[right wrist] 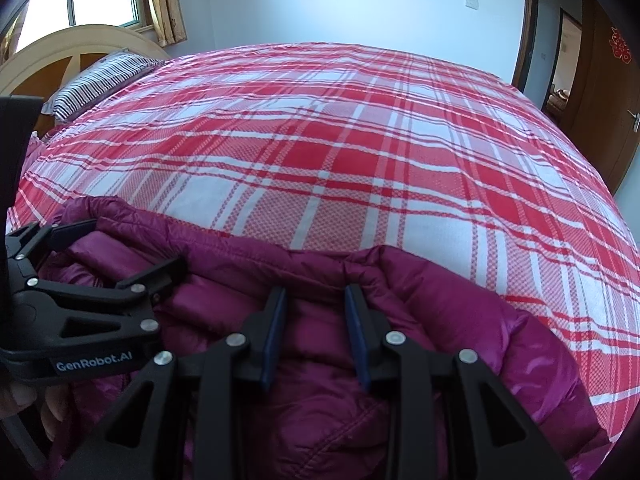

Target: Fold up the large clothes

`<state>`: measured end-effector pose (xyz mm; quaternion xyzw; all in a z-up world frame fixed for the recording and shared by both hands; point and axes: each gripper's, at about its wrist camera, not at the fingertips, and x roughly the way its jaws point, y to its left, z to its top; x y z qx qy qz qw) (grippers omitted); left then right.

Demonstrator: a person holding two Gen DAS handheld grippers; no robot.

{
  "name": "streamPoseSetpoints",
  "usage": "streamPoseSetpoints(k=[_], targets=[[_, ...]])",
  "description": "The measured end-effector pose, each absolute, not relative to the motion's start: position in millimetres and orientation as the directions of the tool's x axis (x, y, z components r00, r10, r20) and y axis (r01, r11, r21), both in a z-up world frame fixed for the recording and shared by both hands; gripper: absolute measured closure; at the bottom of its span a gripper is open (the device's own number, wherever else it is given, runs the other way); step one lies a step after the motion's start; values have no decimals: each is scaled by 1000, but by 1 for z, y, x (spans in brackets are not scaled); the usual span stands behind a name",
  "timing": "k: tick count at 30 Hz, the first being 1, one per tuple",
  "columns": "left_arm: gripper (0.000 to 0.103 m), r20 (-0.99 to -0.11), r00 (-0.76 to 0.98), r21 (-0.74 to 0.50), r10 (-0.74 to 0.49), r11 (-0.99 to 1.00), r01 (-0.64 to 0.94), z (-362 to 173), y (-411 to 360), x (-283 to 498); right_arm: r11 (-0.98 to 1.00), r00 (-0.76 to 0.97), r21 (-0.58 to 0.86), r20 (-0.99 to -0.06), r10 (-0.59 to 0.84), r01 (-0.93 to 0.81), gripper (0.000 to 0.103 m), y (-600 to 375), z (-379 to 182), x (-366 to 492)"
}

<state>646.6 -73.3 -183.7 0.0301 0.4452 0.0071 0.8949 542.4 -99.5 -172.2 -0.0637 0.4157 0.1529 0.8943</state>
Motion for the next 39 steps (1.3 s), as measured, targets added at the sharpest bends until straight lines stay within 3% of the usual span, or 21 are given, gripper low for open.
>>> streamPoseSetpoints(k=[29,33,35,36,37,39], targets=[[0,-789,611,95,70,995,9,-184,-80,645,946,612,-53,-774,164,-320,70,-92,-173,544],[1,-833,552,59,20,997,52,-167,-73,654,936,595,-70,-788,161,-346,69,-92,-168,547],[1,-797,603,-10,-32,999,40,-131,-55,638,932,581,-54,-794,177,-359,65,-100,-155,542],[1,-773,632,-33,-57,998,49,-115,-47,626,941,583,-21,-789,193,-339,53,-109,-146,536],[1,-749,659,-37,-64,998,55,-98,-37,608,945,590,20,-777,221,-327,34,-121,-132,525],[1,-719,691,-29,-79,996,84,-73,-19,565,941,616,36,-748,249,-336,18,-144,-106,493]])
